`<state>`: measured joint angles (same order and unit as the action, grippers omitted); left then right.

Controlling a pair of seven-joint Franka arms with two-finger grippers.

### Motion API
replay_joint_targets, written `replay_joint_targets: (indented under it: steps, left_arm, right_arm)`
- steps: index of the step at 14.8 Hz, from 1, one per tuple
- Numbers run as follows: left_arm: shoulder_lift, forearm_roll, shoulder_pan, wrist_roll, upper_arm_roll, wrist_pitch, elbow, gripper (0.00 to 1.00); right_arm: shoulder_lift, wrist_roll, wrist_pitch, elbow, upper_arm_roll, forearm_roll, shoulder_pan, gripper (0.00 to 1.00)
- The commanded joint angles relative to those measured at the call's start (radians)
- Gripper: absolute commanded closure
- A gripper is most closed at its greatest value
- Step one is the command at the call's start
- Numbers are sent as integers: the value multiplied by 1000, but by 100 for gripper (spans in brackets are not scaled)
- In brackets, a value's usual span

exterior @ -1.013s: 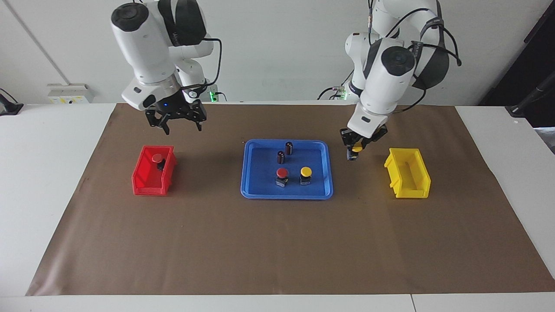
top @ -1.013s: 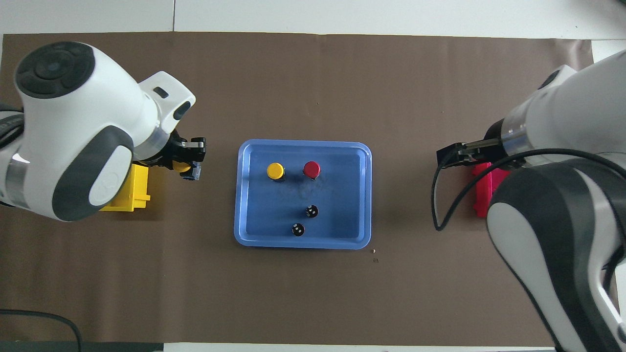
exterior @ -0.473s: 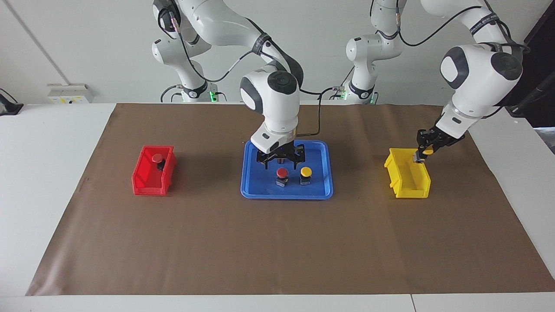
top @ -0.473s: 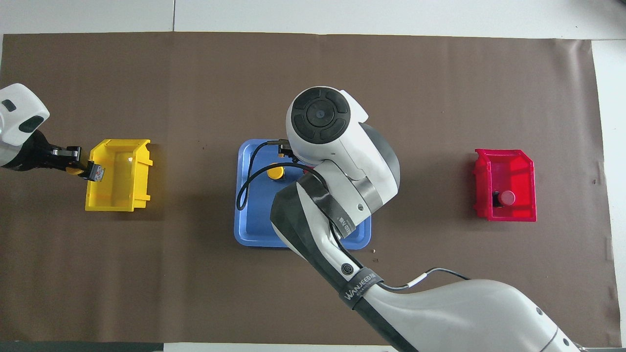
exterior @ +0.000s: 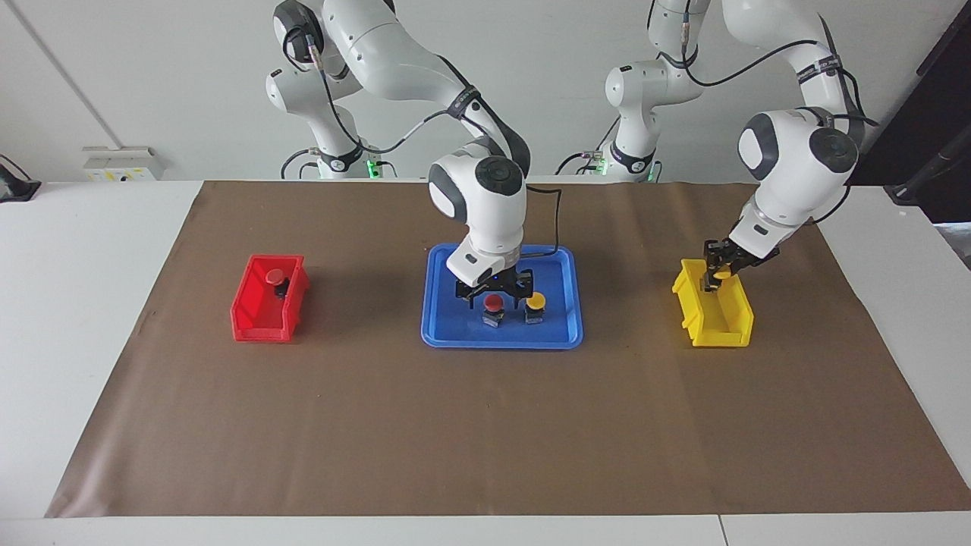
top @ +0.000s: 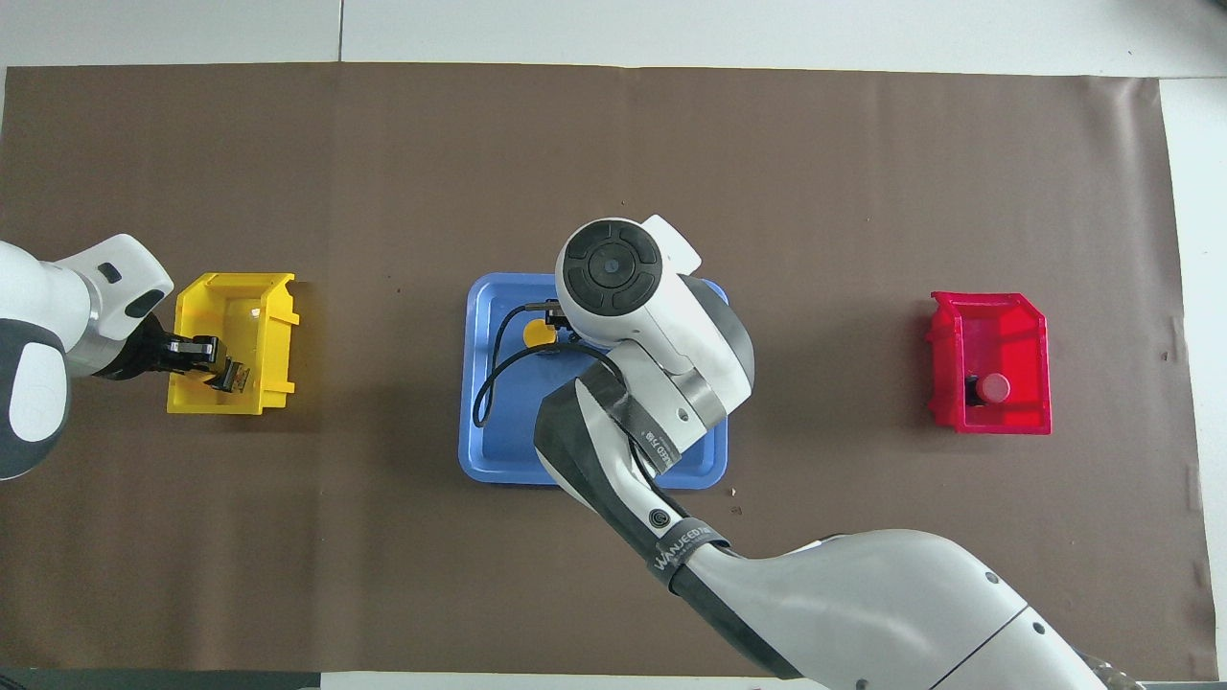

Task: Sort red and yellow buttons by color
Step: 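Grasp the second red button with the right gripper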

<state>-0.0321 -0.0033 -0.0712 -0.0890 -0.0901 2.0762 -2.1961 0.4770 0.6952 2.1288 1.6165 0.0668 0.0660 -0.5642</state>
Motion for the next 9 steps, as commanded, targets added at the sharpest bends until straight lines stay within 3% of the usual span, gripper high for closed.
replay_joint_targets:
  steps: [1, 3, 4, 5, 6, 9]
  left_arm:
    - [-38, 2, -1, -3, -3, 105, -88, 98]
    - [-16, 2, -2, -3, -3, 163, -108, 97]
    - [-12, 2, -4, -6, -3, 177, -111, 85]
    - [-11, 2, -5, -6, -3, 176, -109, 56]
    - [-8, 2, -6, -3, -3, 165, -100, 41]
    - [0, 2, -4, -2, -3, 139, -70, 37]
  right_arm:
    - [-44, 10, 30, 63, -2, 17, -5, 25]
    - [-44, 7, 31, 63, -2, 17, -3, 40]
    - [-44, 7, 31, 63, -2, 17, -3, 46]
    - [-44, 7, 31, 63, -2, 17, -3, 53]
    - [-44, 7, 31, 63, -2, 17, -3, 62]
    - [-43, 6, -13, 19, -2, 14, -3, 85]
